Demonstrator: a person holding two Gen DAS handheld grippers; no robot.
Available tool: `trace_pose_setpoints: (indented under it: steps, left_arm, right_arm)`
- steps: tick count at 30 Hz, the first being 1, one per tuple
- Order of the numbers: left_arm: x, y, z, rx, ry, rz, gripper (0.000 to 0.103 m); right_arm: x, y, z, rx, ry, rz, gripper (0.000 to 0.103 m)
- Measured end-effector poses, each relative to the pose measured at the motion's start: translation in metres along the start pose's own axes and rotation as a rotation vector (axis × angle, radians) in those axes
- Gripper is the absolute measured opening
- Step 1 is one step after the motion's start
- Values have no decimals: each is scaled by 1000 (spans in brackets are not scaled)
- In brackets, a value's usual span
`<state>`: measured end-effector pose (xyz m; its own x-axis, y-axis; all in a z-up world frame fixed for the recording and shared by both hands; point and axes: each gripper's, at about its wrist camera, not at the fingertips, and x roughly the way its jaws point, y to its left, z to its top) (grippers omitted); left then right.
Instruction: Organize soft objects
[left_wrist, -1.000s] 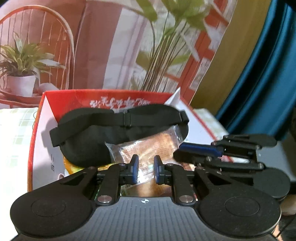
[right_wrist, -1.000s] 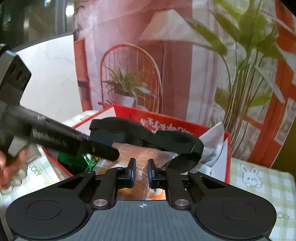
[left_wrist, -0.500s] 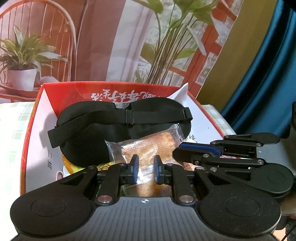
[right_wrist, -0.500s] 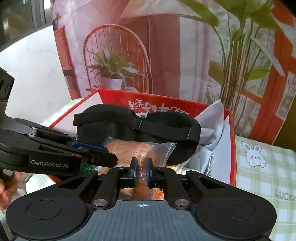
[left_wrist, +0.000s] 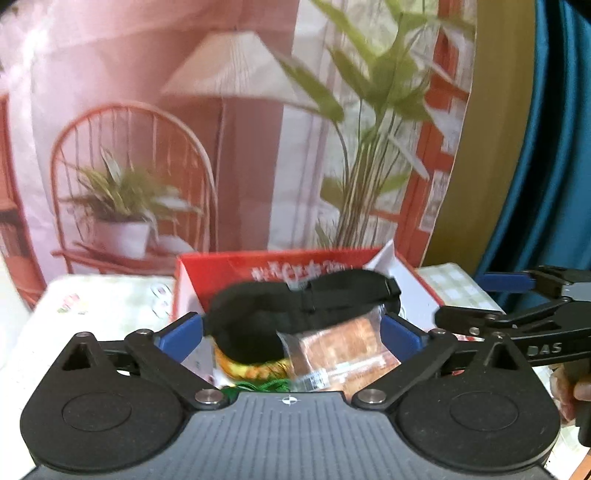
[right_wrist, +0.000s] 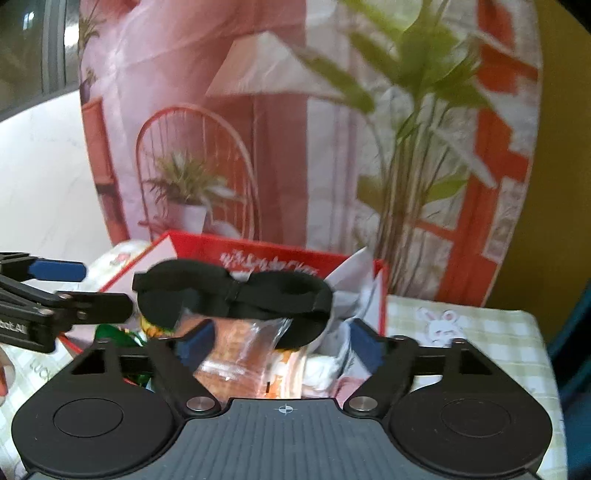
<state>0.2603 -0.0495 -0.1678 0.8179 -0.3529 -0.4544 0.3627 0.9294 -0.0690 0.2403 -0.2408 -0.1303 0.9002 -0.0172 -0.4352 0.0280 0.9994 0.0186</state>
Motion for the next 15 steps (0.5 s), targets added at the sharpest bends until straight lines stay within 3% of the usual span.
trace_pose_setpoints:
  steps: [1,2,11,15]
  left_arm:
    - [-7,-1,2,7,-16,8,103]
    - [-16,-2,4,13,-36,23,103]
    - [-87,-12,13,53,-141,143,103]
    - [-116,-15,16,55,-176,123,103]
  right_arm:
    - [-8,1,1,2,-17,-14,101]
    - [-14,2,2,5,-34,-27,102]
    - [-78,15,8,78,-141,-83,103]
    - [-102,25,9,75,-168,-96,103]
